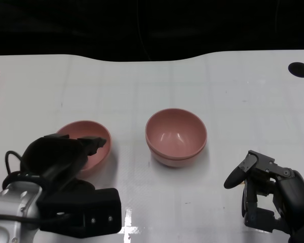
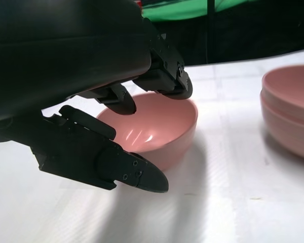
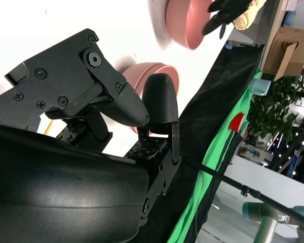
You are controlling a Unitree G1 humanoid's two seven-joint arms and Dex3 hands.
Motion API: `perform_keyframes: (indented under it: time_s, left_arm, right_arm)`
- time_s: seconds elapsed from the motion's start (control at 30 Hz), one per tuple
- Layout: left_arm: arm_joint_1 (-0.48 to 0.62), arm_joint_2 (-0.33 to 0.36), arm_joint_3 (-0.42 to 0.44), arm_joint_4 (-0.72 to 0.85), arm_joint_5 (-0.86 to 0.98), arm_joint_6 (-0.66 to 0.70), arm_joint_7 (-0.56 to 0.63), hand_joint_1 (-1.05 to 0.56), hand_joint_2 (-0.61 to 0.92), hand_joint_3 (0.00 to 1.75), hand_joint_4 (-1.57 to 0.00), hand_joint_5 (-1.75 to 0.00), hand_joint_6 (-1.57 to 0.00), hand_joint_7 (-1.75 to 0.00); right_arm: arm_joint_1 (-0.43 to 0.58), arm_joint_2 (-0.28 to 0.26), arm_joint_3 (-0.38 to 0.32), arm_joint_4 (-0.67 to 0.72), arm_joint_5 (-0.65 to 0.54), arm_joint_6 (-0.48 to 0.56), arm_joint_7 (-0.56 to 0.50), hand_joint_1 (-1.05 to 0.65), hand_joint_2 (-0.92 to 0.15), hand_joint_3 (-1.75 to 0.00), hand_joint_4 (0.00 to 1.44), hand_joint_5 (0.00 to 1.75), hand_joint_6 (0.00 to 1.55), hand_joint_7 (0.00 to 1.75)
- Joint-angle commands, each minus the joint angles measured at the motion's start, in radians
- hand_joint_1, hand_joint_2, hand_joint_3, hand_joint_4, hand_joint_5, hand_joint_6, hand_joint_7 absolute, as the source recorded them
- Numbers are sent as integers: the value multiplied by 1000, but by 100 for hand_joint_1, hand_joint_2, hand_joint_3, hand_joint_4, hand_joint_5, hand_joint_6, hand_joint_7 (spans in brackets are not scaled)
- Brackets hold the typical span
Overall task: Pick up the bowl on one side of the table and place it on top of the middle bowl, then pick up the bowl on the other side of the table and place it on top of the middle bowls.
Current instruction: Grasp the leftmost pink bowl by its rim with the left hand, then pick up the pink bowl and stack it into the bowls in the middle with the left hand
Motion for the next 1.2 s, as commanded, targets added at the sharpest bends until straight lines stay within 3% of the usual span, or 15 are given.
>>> perform_keyframes:
  time_s: [0.03, 0.1, 0.13, 0.17, 0.23, 0.5, 0.57, 0.67, 0.73, 0.83, 0.93, 1.03, 1.07, 1.13, 1.2]
  left_arm:
    - [-64, 23, -44, 94, 30, 11, -11, -50, 92, 3, -58, -25, -54, -2]
    - [-100, 23, -66, 157, 30, 4, -7, -48, 92, 4, -66, -26, -57, -3]
    - [-120, 20, -77, 198, 27, -3, 0, -44, 92, 6, -75, -39, -63, -4]
    - [-140, 17, -87, 241, 23, -11, 14, -42, 92, 6, -70, -74, -68, -3]
    - [-162, 14, -99, 289, 15, -22, 34, -37, 92, 8, -64, -116, -78, -4]
    - [-254, 4, -142, 461, 0, -96, 174, -31, 92, 22, -83, -158, -109, -13]
    - [-266, -1, -144, 484, -4, -110, 233, -32, 92, 10, -87, -171, -82, -103]
    - [-276, -1, -145, 503, -11, -134, 299, -29, 91, 5, -84, -174, -69, -137]
    - [-281, -2, -145, 507, -15, -146, 334, -30, 92, 5, -81, -175, -72, -126]
    - [-291, -4, -154, 503, -3, -148, 371, -31, 92, 8, -74, -175, -85, -81]
    - [-293, -12, -152, 494, -11, -155, 399, -29, 92, 9, -73, -175, -67, -144]
    - [-297, -17, -150, 482, -19, -166, 422, -28, 92, 10, -72, -175, -63, -159]
    - [-302, -22, -148, 471, -23, -168, 426, -29, 92, 10, -72, -175, -69, -129]
    - [-309, -29, -143, 454, -35, -183, 439, -29, 92, 10, -72, -175, -80, -98]
    - [-322, -33, -144, 448, -41, -231, 486, -27, 91, 9, -73, -175, -87, -89]
  right_arm:
    - [4, 1, -2, 3, 3, -6, 2, -4, -30, -157, 95, 175, 84, 149]
    - [6, 1, -1, 1, 8, 1, 8, -4, -30, -157, 95, 175, 84, 149]
    - [5, 1, 0, 4, 8, -2, 11, -4, -30, -157, 95, 175, 83, 148]
    - [4, 1, 0, 8, 9, -8, 12, -4, -30, -157, 95, 175, 83, 148]
    - [3, 2, 1, 13, 10, -15, 14, -4, -30, -158, 95, 175, 83, 148]
    - [5, 0, 6, 18, -6, -24, 10, -4, -29, -158, 94, 175, 84, 148]
    - [5, 1, 7, 22, -5, -32, 10, -4, -29, -158, 93, 175, 84, 148]
    - [3, 1, 6, 29, -4, -41, 11, -4, -28, -158, 93, 175, 84, 148]
    - [3, 1, 6, 30, -7, -41, 10, -5, -28, -158, 93, 175, 84, 148]
    - [4, 2, 6, 26, -6, -37, 10, -5, -28, -158, 93, 175, 84, 148]
    - [7, 4, 7, 21, -3, -33, 11, -4, -28, -159, 92, 175, 85, 147]
    - [11, 5, 7, 16, 1, -28, 14, -4, -28, -159, 92, 175, 85, 147]
    - [11, 5, 8, 17, 3, -30, 15, -4, -28, -159, 92, 175, 85, 147]
    - [11, 3, 8, 20, 3, -33, 18, -4, -28, -159, 92, 175, 84, 147]
    - [10, 1, 9, 20, -1, -36, 19, -3, -28, -159, 92, 175, 84, 147]
